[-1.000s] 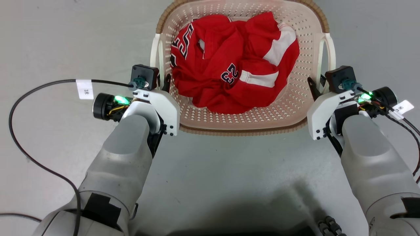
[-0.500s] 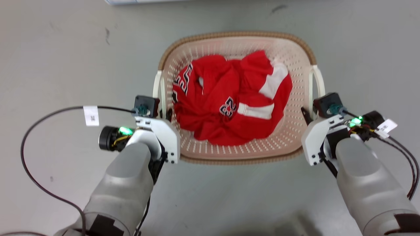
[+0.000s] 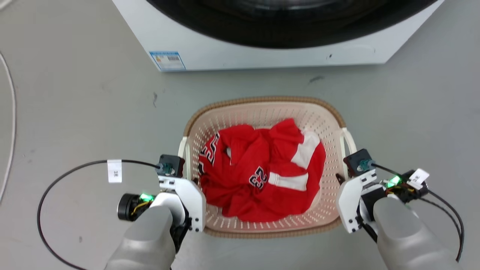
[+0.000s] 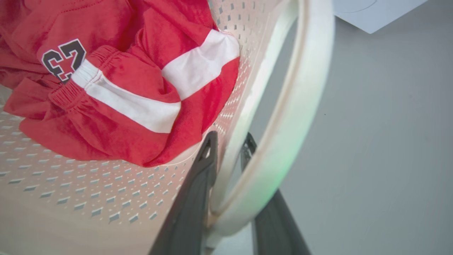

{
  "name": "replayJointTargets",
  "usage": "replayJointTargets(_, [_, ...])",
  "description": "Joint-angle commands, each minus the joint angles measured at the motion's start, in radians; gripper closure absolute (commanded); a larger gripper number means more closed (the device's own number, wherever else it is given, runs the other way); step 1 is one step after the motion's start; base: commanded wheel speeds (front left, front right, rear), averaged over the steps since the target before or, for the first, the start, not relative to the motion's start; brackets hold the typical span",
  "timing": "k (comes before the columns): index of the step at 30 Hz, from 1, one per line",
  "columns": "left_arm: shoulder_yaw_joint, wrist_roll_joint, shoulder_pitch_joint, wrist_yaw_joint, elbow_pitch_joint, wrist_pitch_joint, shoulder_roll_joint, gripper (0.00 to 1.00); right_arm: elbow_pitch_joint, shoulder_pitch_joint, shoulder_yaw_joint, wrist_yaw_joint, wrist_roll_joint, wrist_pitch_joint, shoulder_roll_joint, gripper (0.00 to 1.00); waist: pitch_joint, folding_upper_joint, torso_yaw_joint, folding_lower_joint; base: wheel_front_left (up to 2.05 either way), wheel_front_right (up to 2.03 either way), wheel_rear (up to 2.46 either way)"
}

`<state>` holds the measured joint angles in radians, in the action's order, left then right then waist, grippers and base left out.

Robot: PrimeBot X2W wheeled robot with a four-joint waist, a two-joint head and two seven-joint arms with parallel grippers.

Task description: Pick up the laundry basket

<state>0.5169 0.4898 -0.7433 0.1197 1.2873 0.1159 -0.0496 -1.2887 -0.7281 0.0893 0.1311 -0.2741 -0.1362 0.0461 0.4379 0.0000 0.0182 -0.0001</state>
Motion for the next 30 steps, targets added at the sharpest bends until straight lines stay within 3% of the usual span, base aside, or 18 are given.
replayJointTargets(1, [0.009,0.005,0.024,0.013,-0.002,-0.014,-0.001,1.00,0.001,0.025,0.042,-0.001,0.031,0.016,0.008,1.00,-0.077,0.0000,0.005,0.0001,0.00,0.00,0.00])
replayJointTargets(13, [0.015,0.041,0.131,0.013,-0.001,-0.102,-0.025,1.00,0.000,0.120,0.301,-0.001,0.281,0.107,0.007,1.00,-0.278,0.0000,-0.009,0.0001,0.00,0.00,0.00])
replayJointTargets(30, [0.034,0.089,0.242,0.013,-0.001,-0.188,-0.031,1.00,0.015,0.201,0.532,0.000,0.504,0.205,0.007,1.00,-0.449,0.0000,-0.019,0.0001,0.00,0.00,0.00])
